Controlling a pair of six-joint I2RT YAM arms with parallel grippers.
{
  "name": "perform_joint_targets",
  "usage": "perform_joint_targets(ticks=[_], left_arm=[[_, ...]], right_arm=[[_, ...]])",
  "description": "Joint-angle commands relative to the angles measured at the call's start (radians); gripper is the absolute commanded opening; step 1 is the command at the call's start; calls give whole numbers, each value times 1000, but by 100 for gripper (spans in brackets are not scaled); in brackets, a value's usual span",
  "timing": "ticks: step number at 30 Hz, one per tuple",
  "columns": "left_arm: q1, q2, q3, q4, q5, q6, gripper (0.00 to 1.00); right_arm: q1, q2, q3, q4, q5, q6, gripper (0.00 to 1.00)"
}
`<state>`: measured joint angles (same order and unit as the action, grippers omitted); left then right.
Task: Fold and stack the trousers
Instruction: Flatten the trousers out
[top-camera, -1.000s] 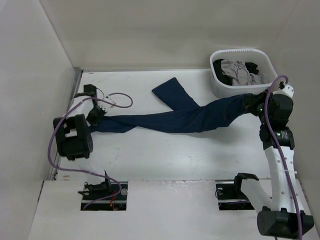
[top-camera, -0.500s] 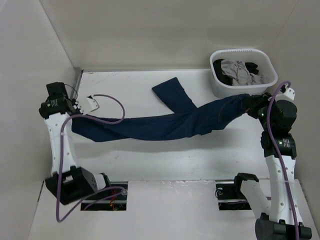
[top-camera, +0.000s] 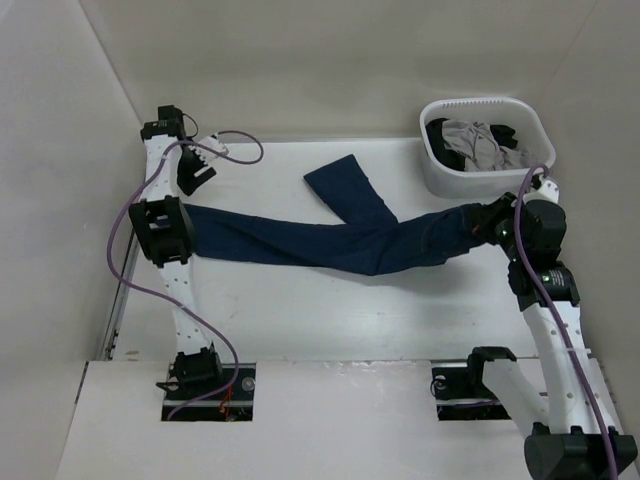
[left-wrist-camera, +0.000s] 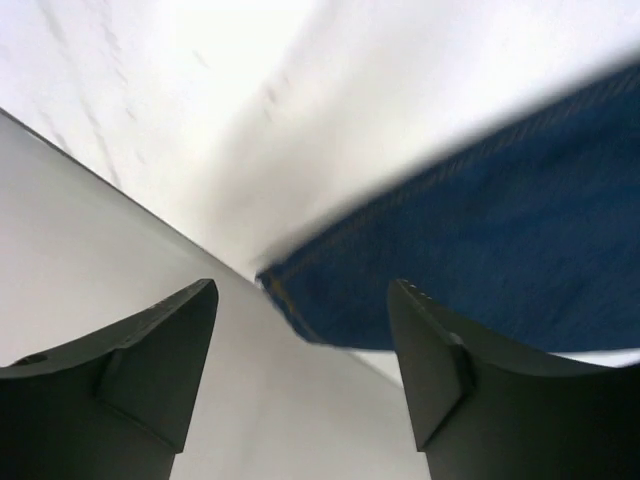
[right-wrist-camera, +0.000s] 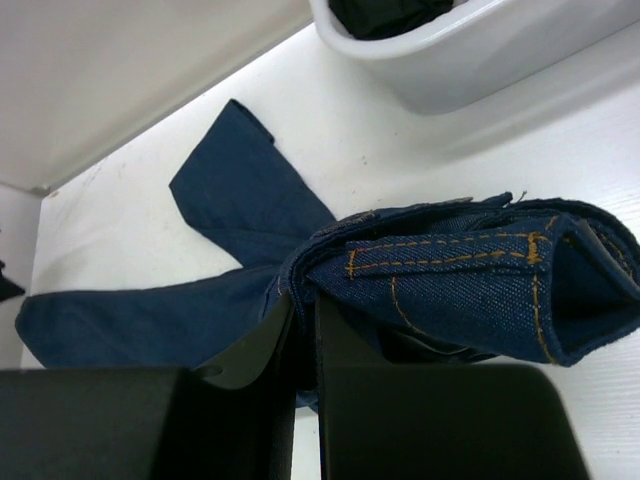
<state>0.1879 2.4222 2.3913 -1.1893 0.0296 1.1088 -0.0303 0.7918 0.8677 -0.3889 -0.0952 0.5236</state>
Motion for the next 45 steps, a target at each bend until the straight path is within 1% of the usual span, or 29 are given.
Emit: perform_joint_targets(ticks=[1,2,3,4,7,9,13,15,19,22,24,26,30,31,32,33,35,36,37,39,41,43,45], left_arm=[[-14,-227,-47,196,67,-165,71],[-14,-265,-105,256,67,-184,72],[-2,-323,-195,336,67,-220,74],[9,-350,-239,359,69,-245,75],[75,-417,-361,330,99,-347,73],[123,-443,-450,316,131,-453,71],[205,-460,-621,344,200,-673,67],[233,-448,-690,379,211,-745,66],[264,-401,-742,412,225,-837,63],[261,-387,-756,441,251,-843,62],[246,-371,-764,467,237,-851,63],[232,-332,-752,459,192,-866,62],[229,-256,-735,448,148,-882,59],[229,-239,-727,448,148,-886,56],[229,-227,-718,447,154,-892,47],[229,-224,-713,448,156,-897,37],[227,-238,-709,467,165,-909,10],[227,-262,-716,486,187,-911,3],[227,-302,-734,516,210,-912,0],[197,-423,-791,584,225,-890,0],[125,-567,-862,628,207,-802,0],[1,-691,-938,619,170,-681,0],[-145,-774,-1027,573,127,-583,0]], right_arm=[[55,-19,20,32,64,9,0],[68,-19,22,30,74,9,0],[85,-16,25,24,87,9,0],[92,-14,25,21,95,10,0],[118,-8,30,16,114,22,0],[134,0,27,16,118,32,0],[160,14,22,16,129,50,0],[175,17,21,19,137,58,0],[201,21,21,21,156,61,0],[212,17,8,25,172,64,0],[214,7,2,25,176,65,0],[211,-8,-2,25,183,65,0],[204,-38,-13,25,180,65,0],[198,-42,-15,24,178,64,0],[194,-46,-16,22,176,62,0],[192,-48,-16,21,175,59,0],[188,-49,-16,18,175,59,0],[188,-49,-16,19,173,59,0],[186,-49,-16,22,172,59,0],[186,-51,-21,27,172,65,0],[186,-54,-25,30,172,65,0],[186,-57,-30,33,172,67,0],[188,-60,-32,38,172,67,0]])
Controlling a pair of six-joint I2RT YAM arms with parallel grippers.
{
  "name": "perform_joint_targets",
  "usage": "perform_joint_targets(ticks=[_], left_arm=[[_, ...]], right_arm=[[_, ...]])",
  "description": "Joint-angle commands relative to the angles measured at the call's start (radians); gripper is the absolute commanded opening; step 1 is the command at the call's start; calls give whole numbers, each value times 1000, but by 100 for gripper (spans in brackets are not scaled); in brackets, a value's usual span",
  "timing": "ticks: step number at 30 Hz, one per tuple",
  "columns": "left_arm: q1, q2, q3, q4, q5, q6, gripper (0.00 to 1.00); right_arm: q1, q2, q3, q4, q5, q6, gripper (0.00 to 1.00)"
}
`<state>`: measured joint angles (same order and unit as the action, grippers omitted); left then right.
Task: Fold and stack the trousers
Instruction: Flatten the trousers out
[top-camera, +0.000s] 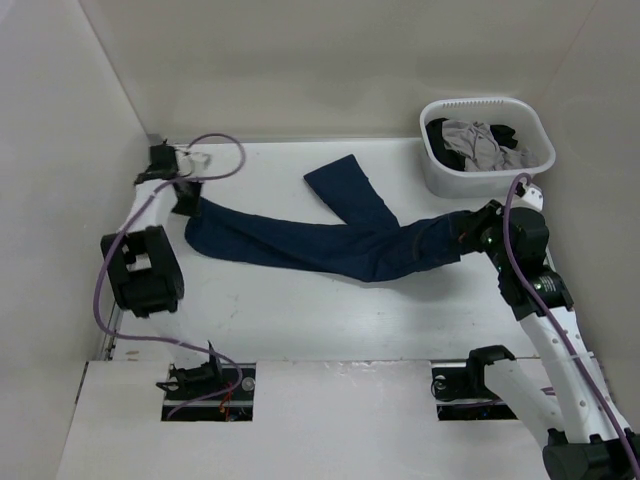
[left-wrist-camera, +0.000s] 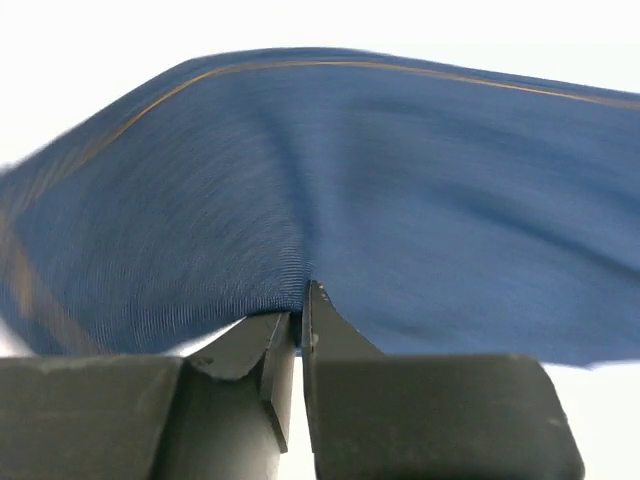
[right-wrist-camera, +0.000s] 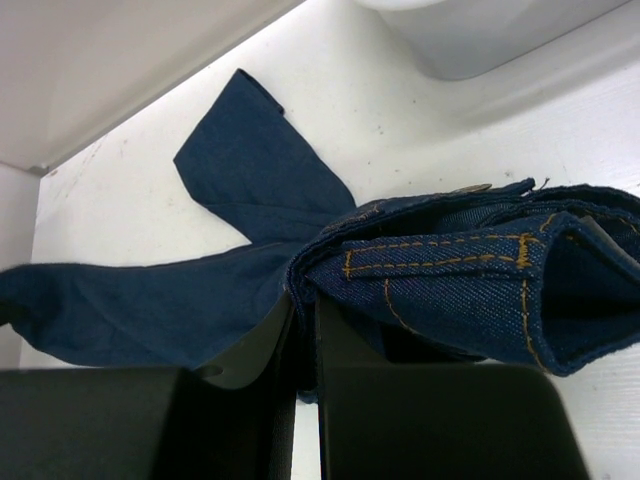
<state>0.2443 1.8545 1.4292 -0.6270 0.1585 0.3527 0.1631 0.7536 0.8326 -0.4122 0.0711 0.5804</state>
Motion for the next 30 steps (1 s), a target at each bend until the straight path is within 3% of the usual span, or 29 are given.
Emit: perform_joint_targets(ticks=[1,5,10,12,14,17,22,25,30], left_arm=[[-260,-227,-100,-11,-14,196,1],[-556,-265,-269,-117,-53,250,11],[-837,-329,-366,-230,-14,256,52],[-880,-397,-349,-287,4,278,58],[-873,-458,-281,-335,36,301,60],[-769,-502,-132,-324,114,309,62],[-613,-375,-41,-220,162,325,58],[-606,-267,-24,-261,171,379,56],[-696,-255,-102,-260,236,451,61]], right_arm=[[-4,-23,0,64,6,12,0],[-3,-23,-7,79,6,12,0],[3,-33,-16,99,9,16,0],[3,-43,-23,96,16,13,0],[-9,-59,-39,96,13,16,0],[-20,-68,-69,101,9,22,0],[-9,-57,-105,116,19,36,0],[-7,-56,-116,124,15,44,0],[-7,-50,-131,122,12,44,0]])
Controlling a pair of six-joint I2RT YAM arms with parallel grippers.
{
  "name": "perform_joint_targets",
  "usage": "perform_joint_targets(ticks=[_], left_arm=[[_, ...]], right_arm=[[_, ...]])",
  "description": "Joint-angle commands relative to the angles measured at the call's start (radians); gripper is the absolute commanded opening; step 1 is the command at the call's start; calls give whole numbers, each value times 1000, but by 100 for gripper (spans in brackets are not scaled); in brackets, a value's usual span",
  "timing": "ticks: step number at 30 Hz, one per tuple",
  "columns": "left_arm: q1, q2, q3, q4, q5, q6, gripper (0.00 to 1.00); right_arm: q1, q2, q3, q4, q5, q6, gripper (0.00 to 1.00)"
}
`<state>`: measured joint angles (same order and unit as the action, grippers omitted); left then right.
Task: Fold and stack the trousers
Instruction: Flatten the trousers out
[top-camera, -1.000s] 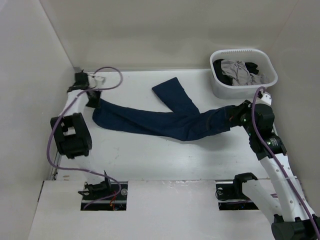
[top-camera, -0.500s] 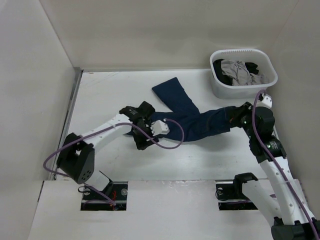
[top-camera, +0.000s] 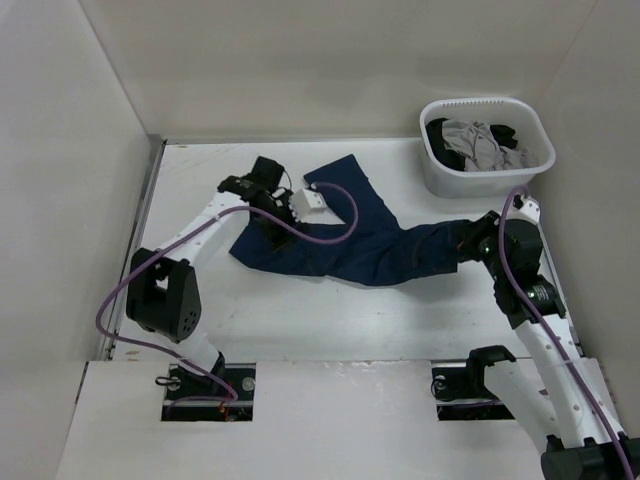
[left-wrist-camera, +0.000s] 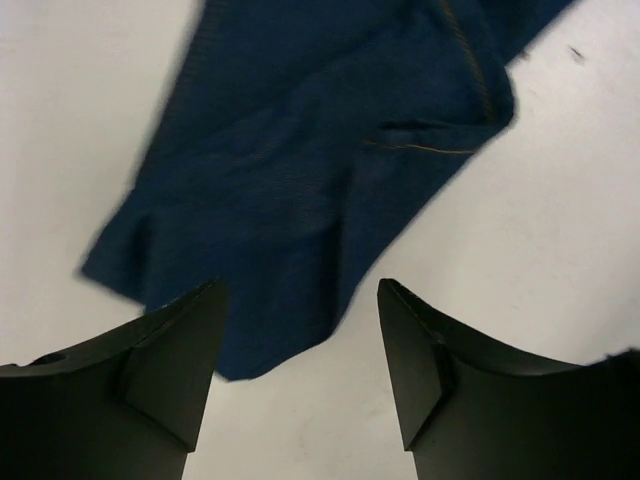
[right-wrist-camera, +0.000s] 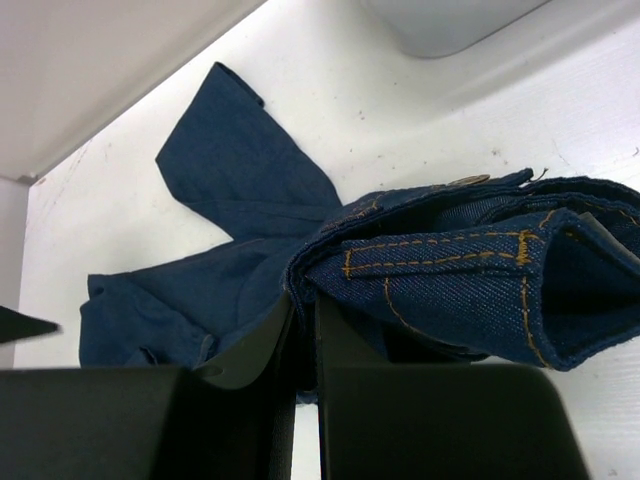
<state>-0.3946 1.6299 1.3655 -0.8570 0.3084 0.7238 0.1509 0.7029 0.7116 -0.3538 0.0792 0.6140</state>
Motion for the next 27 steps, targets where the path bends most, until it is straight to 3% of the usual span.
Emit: perform_joint_targets(ticks=[1,6,20,21,24,27], left_arm=[[-69,-24,-60,16,78,81,62],[-77,60,-31,122,43,8,65],[-129,225,-5,147,141,-20,62],[-134,229,-5,138,141,-20,58],[-140,231,3,80,100,-27,16],[-103,165,10,59,45,-76,0]], right_arm=[[5,1,-15,65,2,10,0],[5,1,-26,67,-2,18,0],[5,-43,-64,52,-6,24,0],[5,-49,-67,49,-6,24,0],[-7,-63,-70,36,-9,21,0],[-9,-63,-64,32,-10,15,0]])
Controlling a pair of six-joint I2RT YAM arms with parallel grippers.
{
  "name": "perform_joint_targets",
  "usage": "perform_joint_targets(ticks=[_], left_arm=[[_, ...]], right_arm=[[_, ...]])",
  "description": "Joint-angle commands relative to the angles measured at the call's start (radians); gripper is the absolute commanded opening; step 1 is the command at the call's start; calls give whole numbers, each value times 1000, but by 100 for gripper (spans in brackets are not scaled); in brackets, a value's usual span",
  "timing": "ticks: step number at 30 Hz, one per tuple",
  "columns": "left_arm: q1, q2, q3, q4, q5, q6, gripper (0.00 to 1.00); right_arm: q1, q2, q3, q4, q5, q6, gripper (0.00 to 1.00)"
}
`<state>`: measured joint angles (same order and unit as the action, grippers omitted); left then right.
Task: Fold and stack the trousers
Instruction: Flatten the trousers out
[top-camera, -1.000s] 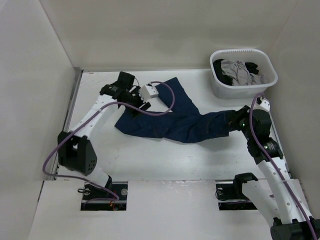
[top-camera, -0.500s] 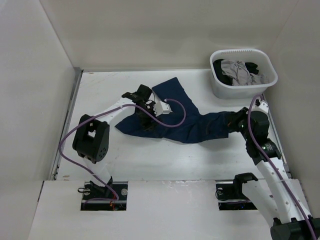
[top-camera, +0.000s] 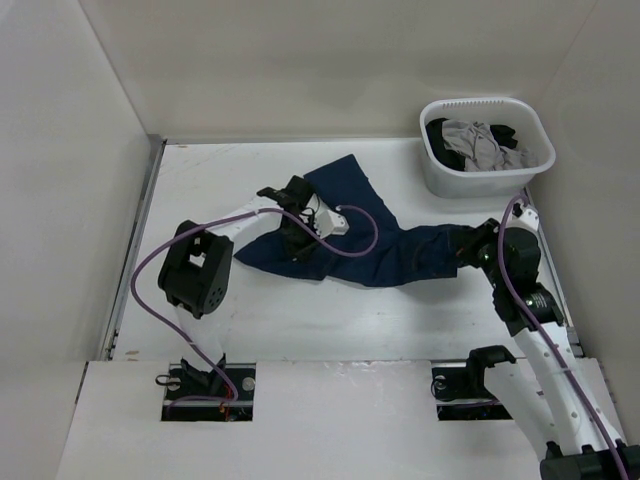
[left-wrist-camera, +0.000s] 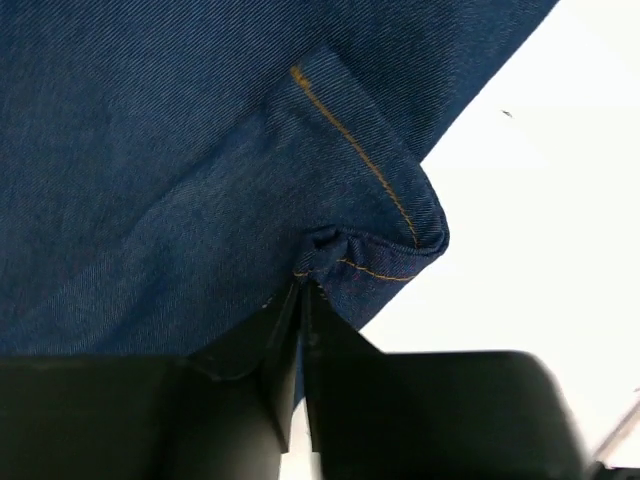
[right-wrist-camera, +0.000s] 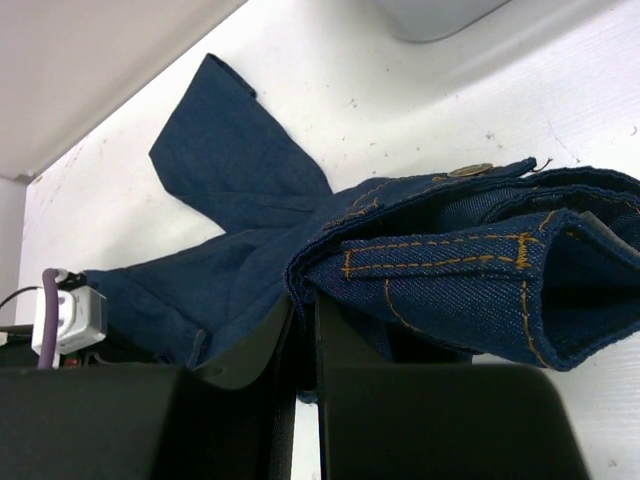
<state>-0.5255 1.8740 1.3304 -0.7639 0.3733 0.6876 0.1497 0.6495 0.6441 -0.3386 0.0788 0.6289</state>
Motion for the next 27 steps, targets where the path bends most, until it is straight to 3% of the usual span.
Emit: perform_joint_targets(ticks=[1,5,9,12,15,18,21,25,27], left_arm=[[49,-108,53,-26,-45,-66,0],[268,-191,194,-12,-145,-268,0],[559,-219,332,-83,-93,-297,0],[618,-259,291,-121,9,-263,0],[640,-303,239,-103,-42,-310,0],[837,-326,214,-40,-80,-375,0],[1047,-259,275,-20,-155,-369,0],[1221,-231,339,-43,-174,-281,0],[1279,-257,296,-45,-180,-217,0]], right_arm=[[-8,-5,5,19,-13,-1,0],[-25,57,52,45,-42,-6,0],[-98,142,176,65,-120,-38,0],[-138,188,238,84,-188,-40,0],[-149,208,261,82,-208,-32,0],[-195,220,284,84,-231,-31,0],[-287,284,357,81,-298,-29,0],[-400,346,477,70,-390,47,0],[-428,334,451,47,-418,89,0]])
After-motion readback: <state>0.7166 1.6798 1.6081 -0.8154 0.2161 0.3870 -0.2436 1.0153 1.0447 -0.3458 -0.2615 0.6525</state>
